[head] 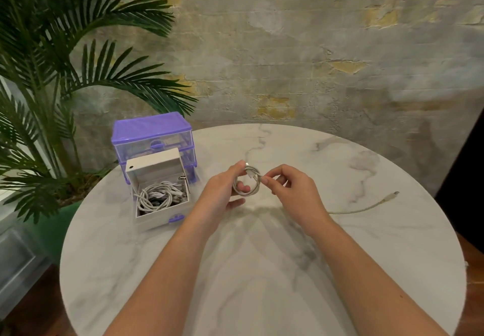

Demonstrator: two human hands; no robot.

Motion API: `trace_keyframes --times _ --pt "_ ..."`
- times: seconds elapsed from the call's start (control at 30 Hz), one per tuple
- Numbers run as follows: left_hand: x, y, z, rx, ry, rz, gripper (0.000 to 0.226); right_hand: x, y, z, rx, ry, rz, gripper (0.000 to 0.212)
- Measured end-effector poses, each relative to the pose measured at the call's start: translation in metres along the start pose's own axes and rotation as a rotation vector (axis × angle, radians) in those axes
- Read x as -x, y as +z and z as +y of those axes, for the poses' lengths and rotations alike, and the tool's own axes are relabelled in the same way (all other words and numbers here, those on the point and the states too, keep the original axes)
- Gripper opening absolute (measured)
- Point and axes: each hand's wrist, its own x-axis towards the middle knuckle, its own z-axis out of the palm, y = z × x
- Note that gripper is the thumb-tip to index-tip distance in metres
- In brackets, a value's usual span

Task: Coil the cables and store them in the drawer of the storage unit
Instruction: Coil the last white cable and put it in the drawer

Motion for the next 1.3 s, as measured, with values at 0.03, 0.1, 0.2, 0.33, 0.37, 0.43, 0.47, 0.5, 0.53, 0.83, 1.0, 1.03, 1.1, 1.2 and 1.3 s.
trace_keyframes --times 0.03,0.1,0.2,0.33,0.37,0.43,0.47,0.5,0.53,0.83,1.0,1.03,1.1,1.2,1.3 --pt "0.000 0.000 0.000 -0.013 0.006 0.009 0.035 0.000 0.000 0.000 -0.002 -0.003 -0.011 0.009" --pt "-0.001 -0.001 -0.001 -0.034 0.031 0.042 0.039 0.000 0.002 0.001 -0.009 -0.019 -0.028 0.006" --pt "-0.003 -0.002 -0.004 -0.021 0.070 0.091 0.033 -0.002 0.002 0.004 0.099 -0.092 -0.078 0.014" --pt "-0.004 0.000 -0.005 0.069 0.105 0.138 0.023 -0.007 -0.003 0.016 0.413 -0.178 -0.132 0.026" --pt "-0.005 0.000 -0.004 0.091 0.116 0.147 0.022 -0.008 -0.005 0.019 0.515 -0.171 -0.125 0.027" --pt "-0.006 -0.001 -0.002 0.131 0.134 0.169 0.022 -0.009 -0.013 0.022 0.746 -0.103 -0.108 0.030" --pt "-0.007 -0.002 -0.002 0.147 0.141 0.178 0.023 -0.008 -0.016 0.023 0.844 -0.063 -0.098 0.032" --pt "-0.008 -0.003 -0.001 0.162 0.144 0.185 0.024 -0.008 -0.020 0.023 0.907 -0.026 -0.086 0.033" --pt "-0.009 -0.005 -0.002 0.174 0.139 0.190 0.024 -0.008 -0.022 0.022 0.930 0.009 -0.074 0.033" --pt "-0.004 -0.004 0.001 0.253 0.014 0.147 0.027 -0.012 -0.021 0.022 0.211 0.226 0.033 0.026" --pt "-0.004 -0.007 0.002 0.367 -0.026 0.089 0.027 -0.014 -0.017 0.015 -0.193 0.216 0.035 0.029" --pt "-0.003 -0.006 0.003 0.413 -0.046 0.068 0.024 -0.015 -0.016 0.016 -0.213 0.198 0.054 0.028" --pt "-0.002 -0.007 0.005 0.477 -0.072 0.029 0.020 -0.015 -0.014 0.019 -0.229 0.186 0.086 0.027" --pt "0.000 -0.008 0.005 0.500 -0.097 -0.019 0.018 -0.016 -0.014 0.021 -0.303 0.176 0.118 0.028" --pt "0.001 -0.005 0.005 0.477 -0.115 -0.037 0.017 -0.017 -0.017 0.013 -0.453 0.103 0.117 0.028"
